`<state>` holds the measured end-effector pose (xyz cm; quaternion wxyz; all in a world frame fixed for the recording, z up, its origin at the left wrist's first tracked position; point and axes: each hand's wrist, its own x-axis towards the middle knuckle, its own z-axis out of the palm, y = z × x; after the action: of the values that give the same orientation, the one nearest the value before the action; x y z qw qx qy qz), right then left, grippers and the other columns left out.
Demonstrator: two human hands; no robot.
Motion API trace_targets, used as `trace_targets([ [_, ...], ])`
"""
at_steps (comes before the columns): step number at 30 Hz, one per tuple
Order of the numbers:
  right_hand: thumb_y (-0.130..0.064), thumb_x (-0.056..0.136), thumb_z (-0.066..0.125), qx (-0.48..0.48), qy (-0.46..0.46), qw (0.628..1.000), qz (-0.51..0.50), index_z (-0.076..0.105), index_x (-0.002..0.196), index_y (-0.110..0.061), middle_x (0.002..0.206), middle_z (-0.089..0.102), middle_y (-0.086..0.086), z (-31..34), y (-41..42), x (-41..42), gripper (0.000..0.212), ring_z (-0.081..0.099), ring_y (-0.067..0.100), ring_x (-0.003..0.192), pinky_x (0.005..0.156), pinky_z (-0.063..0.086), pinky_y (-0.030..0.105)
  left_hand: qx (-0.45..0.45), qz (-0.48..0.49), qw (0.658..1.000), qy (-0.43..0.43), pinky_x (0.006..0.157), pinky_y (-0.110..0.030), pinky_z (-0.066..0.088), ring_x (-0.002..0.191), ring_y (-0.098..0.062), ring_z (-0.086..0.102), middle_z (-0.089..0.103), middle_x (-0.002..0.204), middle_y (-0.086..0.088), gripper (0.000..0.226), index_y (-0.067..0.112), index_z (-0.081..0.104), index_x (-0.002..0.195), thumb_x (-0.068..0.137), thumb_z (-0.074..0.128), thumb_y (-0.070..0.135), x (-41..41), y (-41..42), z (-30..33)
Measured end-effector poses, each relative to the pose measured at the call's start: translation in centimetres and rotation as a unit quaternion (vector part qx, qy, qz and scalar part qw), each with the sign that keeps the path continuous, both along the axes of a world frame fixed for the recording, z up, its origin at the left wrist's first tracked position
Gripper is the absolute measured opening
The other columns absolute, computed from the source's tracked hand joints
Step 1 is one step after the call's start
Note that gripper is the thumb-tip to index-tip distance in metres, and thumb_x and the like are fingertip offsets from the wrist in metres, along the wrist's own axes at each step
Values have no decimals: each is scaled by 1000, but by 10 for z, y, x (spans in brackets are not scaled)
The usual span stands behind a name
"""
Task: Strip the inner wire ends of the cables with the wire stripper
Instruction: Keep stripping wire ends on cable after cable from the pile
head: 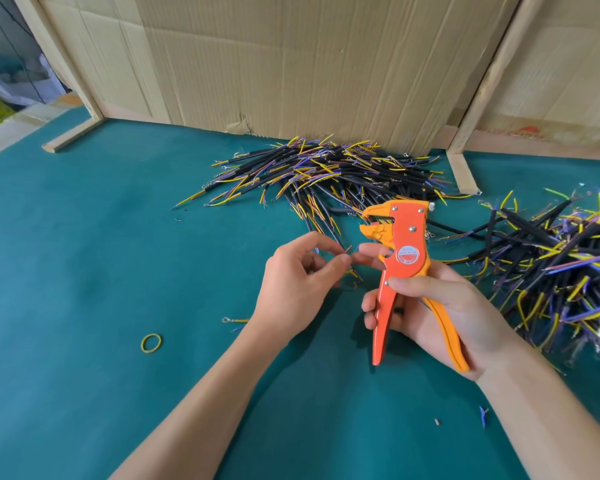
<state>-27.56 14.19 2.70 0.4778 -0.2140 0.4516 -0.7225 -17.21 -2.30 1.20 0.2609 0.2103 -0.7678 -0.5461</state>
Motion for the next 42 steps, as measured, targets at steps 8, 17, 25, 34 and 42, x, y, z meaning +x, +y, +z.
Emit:
trace_targets([
  [8,-8,82,64,-1,7,1000,8,62,137,-8,139,58,22,-1,0,-1,55,65,34,78,70,56,46,-19,2,1000,16,52,-16,35,50,-9,46,59,52,2,10,24,74,84,90,72,16,1,2,1],
  [17,-9,80,65,-1,-1,1000,7,62,135,-5,117,65,23,1,-1,-1,55,64,34,77,70,56,46,1,-42,998,56,69,-40,51,67,-26,67,66,63,-2,15,18,70,87,91,68,4,3,1,1],
  [25,-8,81,63,6,-4,1000,-3,63,134,-5,114,66,20,0,-1,0,53,64,34,76,69,56,47,7,-67,997,25,60,-17,44,57,-4,52,77,82,9,29,26,78,91,86,55,9,4,-2,2],
  [34,-9,80,65,5,3,1000,2,65,131,-4,117,59,26,1,-1,0,51,64,33,77,70,56,46,-76,-11,997,-11,86,-33,58,88,-4,70,78,95,13,35,23,79,107,90,61,-2,4,1,3],
  [42,-11,83,63,17,10,1000,0,68,125,-3,123,67,22,1,-2,1,44,66,32,76,70,57,46,-60,0,998,-4,78,-32,58,84,1,66,75,89,15,37,23,78,108,88,62,-4,4,2,4],
])
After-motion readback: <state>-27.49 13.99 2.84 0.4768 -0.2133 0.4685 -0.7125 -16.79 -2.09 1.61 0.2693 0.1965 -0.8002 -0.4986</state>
